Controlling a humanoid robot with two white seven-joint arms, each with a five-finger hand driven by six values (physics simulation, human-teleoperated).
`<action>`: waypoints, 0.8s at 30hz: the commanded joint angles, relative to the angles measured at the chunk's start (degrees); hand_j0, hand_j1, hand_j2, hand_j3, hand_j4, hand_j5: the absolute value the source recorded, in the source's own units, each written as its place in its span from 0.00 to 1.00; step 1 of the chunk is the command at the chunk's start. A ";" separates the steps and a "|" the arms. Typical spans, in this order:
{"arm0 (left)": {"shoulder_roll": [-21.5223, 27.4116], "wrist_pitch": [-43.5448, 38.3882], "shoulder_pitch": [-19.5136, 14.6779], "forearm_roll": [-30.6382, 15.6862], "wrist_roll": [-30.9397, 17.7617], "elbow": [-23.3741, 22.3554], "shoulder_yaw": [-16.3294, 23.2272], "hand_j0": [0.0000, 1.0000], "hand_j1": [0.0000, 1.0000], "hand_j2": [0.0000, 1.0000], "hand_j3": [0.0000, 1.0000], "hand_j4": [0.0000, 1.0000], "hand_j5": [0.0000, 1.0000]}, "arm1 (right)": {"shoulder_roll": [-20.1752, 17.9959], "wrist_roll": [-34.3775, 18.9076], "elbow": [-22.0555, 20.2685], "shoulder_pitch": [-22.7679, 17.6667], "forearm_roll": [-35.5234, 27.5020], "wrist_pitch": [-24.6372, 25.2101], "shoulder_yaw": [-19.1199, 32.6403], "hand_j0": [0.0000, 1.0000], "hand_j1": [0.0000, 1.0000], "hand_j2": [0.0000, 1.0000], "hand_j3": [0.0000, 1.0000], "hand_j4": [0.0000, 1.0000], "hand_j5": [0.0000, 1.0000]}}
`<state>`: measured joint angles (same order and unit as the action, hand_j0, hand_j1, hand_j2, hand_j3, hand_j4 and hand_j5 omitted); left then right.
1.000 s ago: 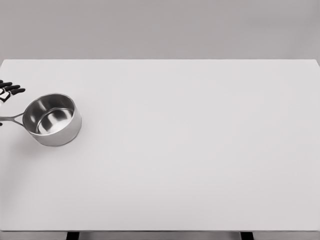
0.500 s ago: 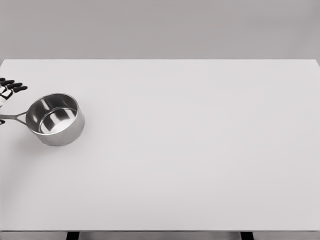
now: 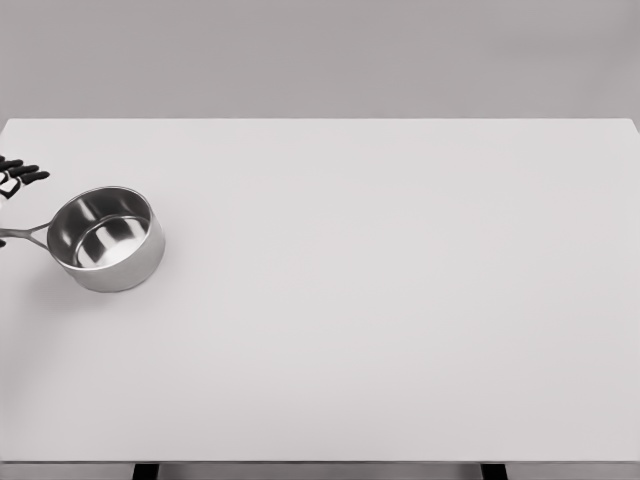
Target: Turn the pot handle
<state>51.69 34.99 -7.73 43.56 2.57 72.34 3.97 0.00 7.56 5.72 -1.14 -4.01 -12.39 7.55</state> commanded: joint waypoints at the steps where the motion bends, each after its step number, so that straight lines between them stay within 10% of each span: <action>1: 0.08 0.01 0.00 -0.32 -0.02 -0.27 -0.02 1.00 1.00 1.00 1.00 1.00 1.00 | 0.00 0.00 0.00 0.00 -0.04 -0.01 0.00 1.00 1.00 1.00 1.00 1.00 1.00; 24: 0.52 0.01 -2.64 0.04 0.33 -1.06 1.92 1.00 1.00 1.00 1.00 1.00 1.00 | 0.00 0.00 0.00 0.00 -0.04 -0.01 0.00 1.00 1.00 1.00 1.00 1.00 1.00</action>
<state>51.74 34.99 -10.28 44.29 2.75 71.29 5.99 0.00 7.56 5.71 -1.14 -4.01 -12.39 7.55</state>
